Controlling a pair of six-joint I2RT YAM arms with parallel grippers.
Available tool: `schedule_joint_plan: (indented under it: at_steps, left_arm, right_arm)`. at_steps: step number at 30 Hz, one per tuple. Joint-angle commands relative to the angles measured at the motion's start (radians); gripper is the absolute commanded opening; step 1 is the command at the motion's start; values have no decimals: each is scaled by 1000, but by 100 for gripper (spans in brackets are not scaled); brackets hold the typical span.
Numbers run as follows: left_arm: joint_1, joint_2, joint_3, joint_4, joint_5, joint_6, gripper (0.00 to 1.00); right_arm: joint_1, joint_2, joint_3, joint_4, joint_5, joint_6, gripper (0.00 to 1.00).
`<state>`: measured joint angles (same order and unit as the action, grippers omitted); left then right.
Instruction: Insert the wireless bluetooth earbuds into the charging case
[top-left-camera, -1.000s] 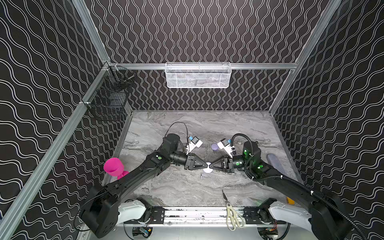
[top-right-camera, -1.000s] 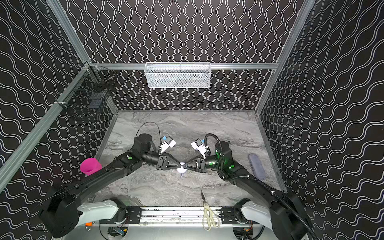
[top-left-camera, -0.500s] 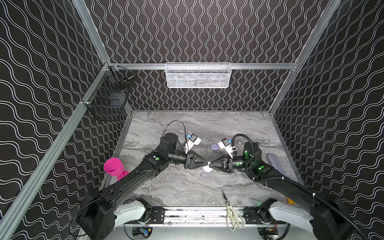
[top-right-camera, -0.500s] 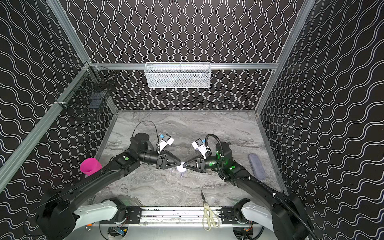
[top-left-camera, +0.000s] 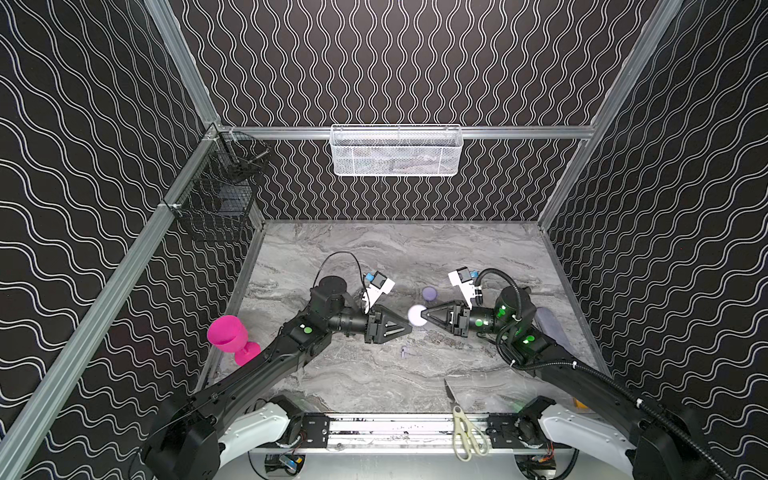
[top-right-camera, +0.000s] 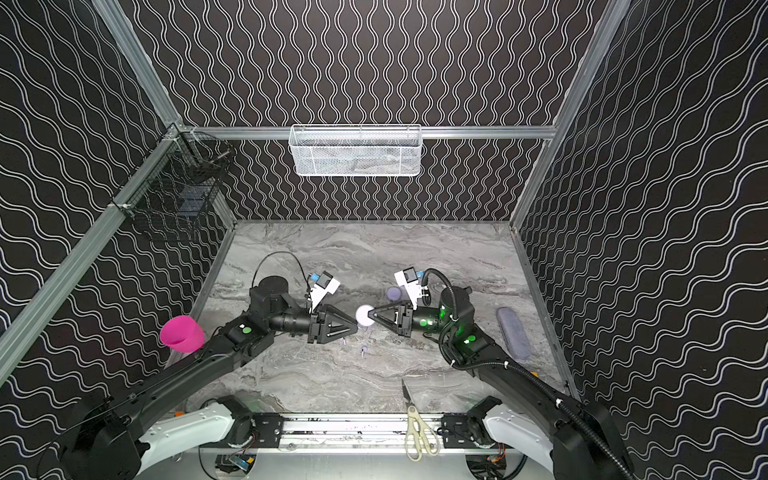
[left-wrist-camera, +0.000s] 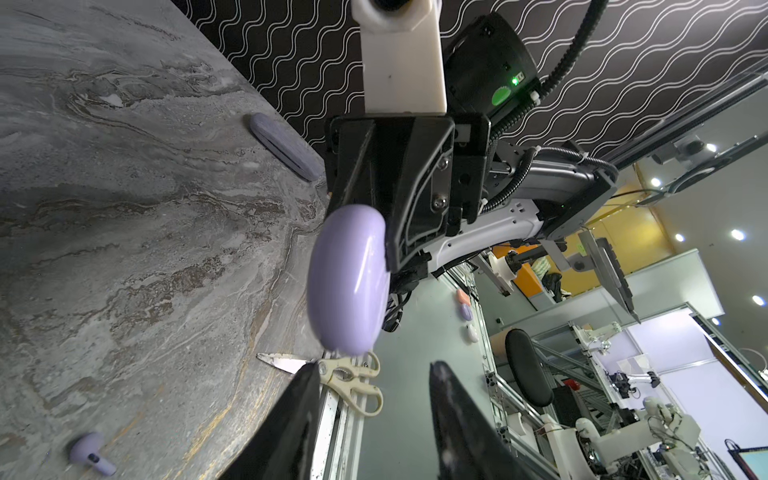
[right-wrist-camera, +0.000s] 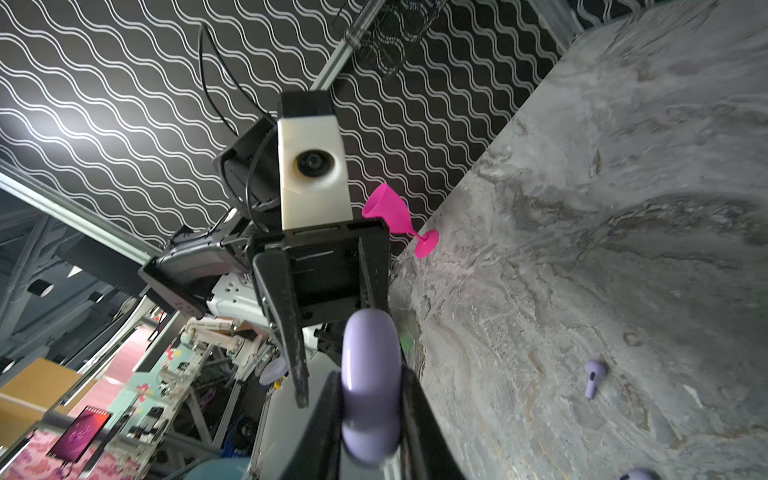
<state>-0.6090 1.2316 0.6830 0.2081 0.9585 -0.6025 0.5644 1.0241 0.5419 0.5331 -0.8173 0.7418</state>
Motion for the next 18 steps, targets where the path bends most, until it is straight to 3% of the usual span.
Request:
schedule_joint_plan:
  at_steps: [1,18]
  left_arm:
    - [-1,-3,-9,102,-35,-40,46]
    - [-1,42,-48,339,-56,-180,43]
  right_arm:
    - [0,1,-6,102,64,41,18]
    - [3,37,-78,365,51,177,18]
